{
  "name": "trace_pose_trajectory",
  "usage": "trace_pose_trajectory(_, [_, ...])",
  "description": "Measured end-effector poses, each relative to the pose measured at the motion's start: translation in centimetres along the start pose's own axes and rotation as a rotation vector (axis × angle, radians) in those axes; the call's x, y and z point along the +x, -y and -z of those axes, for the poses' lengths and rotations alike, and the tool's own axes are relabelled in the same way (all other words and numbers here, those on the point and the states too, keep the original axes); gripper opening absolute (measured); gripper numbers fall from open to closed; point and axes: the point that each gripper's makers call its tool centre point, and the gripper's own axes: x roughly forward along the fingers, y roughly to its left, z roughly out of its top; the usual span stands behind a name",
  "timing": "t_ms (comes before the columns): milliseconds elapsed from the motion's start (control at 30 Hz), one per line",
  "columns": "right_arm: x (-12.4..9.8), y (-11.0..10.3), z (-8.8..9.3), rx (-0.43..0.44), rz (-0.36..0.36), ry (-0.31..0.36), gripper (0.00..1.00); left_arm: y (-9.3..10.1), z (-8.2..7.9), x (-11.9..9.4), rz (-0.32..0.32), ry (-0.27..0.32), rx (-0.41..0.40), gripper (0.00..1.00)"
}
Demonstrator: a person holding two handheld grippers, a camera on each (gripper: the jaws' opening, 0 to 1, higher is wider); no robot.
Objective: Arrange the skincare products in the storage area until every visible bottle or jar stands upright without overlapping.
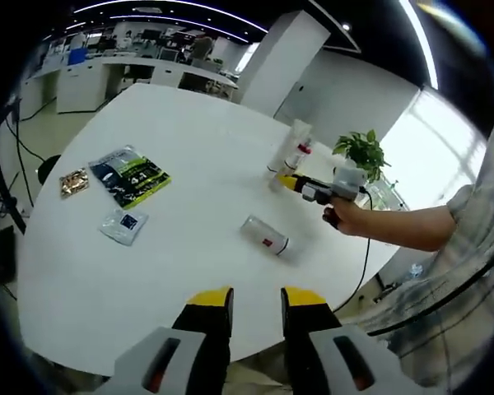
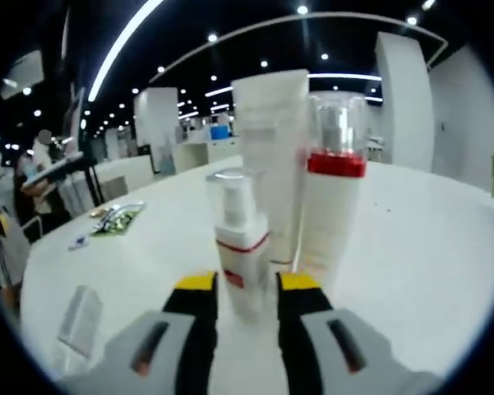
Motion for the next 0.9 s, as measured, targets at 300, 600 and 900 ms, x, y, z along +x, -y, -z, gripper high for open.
trace_pose_trajectory(300, [0.0, 1.0, 0.2, 0.045, 0.051, -0.026, 0.19, -0.1, -0.1, 0.3, 0.017, -0.003, 0.003, 0.23])
trace_pose_trajectory(600, [0.9, 1.2, 0.1, 0.056, 0.059, -0.037, 0.18, -0.4, 0.0, 0.2, 0.008, 0.002, -0.009, 0.23])
trace_pose_trajectory(900, [1.4, 1.5, 0.4, 0.094, 0.100, -0.060, 0.19, -0.4, 0.5, -0.2, 0.002, 0.001, -0.020, 0.23])
